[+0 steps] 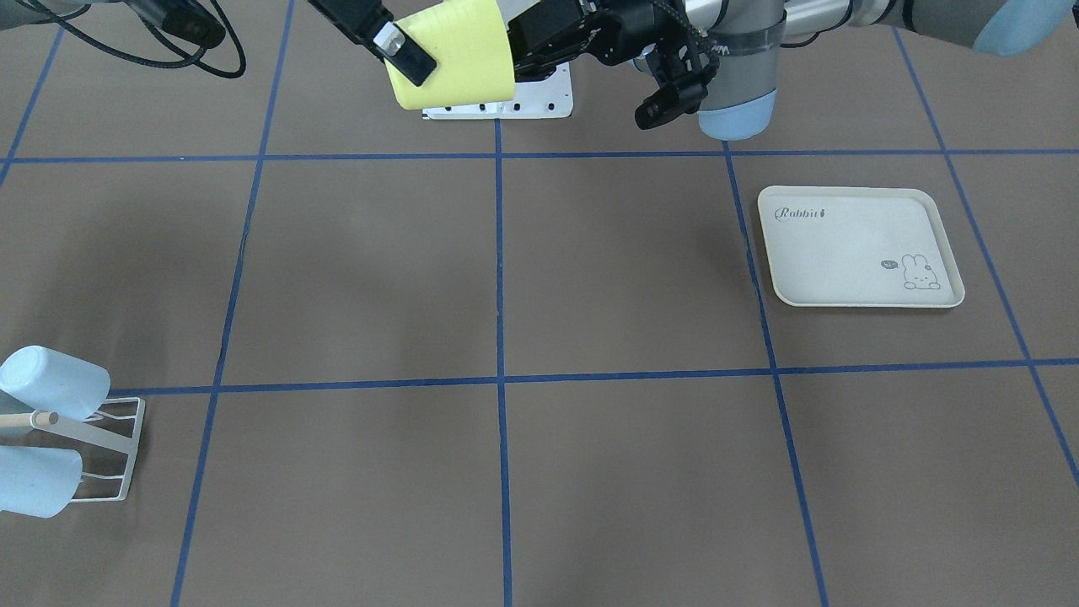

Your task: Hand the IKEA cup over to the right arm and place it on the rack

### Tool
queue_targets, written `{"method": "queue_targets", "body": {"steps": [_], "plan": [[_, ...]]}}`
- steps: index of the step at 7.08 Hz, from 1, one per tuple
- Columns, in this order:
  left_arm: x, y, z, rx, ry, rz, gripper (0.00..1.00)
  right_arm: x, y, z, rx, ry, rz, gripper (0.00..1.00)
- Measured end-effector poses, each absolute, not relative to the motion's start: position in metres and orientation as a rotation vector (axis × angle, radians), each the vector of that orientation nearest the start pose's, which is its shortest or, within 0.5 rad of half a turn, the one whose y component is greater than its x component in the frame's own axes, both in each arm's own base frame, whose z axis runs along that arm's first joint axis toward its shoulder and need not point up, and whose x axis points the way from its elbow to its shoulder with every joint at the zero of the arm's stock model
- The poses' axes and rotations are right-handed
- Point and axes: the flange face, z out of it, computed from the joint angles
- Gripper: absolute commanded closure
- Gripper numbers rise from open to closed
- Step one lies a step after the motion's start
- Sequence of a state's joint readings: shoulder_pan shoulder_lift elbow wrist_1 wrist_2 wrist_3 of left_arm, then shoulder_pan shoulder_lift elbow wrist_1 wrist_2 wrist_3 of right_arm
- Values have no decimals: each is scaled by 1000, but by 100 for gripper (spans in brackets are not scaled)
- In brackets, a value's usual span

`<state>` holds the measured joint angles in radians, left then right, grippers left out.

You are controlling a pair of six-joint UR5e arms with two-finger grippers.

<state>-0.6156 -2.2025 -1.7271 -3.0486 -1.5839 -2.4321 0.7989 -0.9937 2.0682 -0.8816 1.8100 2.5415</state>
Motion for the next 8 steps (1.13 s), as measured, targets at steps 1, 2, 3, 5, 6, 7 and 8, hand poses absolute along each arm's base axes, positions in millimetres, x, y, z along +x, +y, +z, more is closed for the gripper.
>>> {"method": "queue_targets", "body": {"steps": [1,2,3,5,6,7,8], "plan": [[364,-419,86,-296,2366,-738,27,-266,-431,57,-345,-1854,1053,100],[362,-419,85,-293,2368,-735,27,-266,-431,57,-345,-1854,1053,100],[361,-419,86,-289,2366,-736,27,-266,-431,57,-341,-1854,1051,100],[361,-421,101,-246,2339,-741,27,-262,-437,61,-306,-1846,1050,100],[361,-422,111,-209,2319,-740,27,-257,-446,67,-263,-1831,1054,100],[358,-423,122,-173,2301,-742,27,-253,-463,78,-197,-1797,1058,100],[351,-424,136,-123,2279,-742,27,-245,-489,96,-106,-1726,1041,100]]}}
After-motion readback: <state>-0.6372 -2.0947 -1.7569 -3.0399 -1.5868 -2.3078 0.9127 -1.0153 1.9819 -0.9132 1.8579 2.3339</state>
